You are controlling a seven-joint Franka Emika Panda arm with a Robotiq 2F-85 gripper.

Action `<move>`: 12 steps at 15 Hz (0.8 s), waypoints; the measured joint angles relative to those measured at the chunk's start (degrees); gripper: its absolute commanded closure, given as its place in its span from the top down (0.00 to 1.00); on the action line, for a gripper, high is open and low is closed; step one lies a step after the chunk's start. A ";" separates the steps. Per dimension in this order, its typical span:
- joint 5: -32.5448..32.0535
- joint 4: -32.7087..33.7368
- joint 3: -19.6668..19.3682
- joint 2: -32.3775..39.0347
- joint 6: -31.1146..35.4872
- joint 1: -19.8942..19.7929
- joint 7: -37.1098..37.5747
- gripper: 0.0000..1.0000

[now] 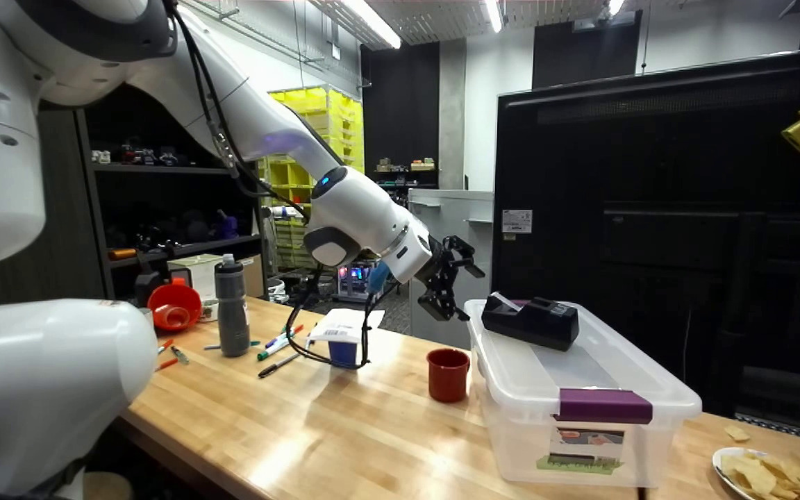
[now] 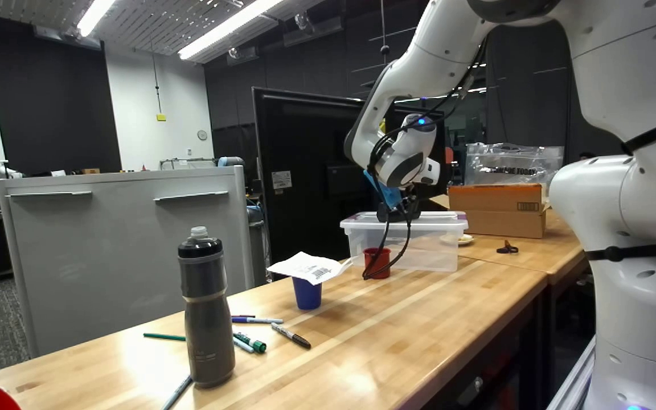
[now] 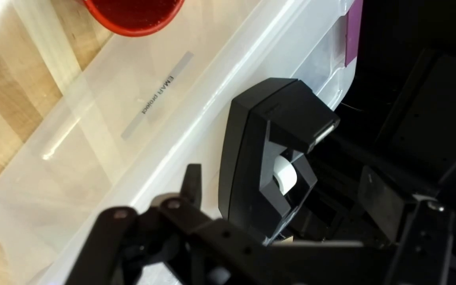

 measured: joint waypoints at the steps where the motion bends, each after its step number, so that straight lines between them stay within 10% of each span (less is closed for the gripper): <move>1: 0.00 0.00 0.00 0.00 0.00 0.00 0.00 1.00; 12: -4.36 -0.05 0.00 0.23 -3.29 -1.34 -0.51 1.00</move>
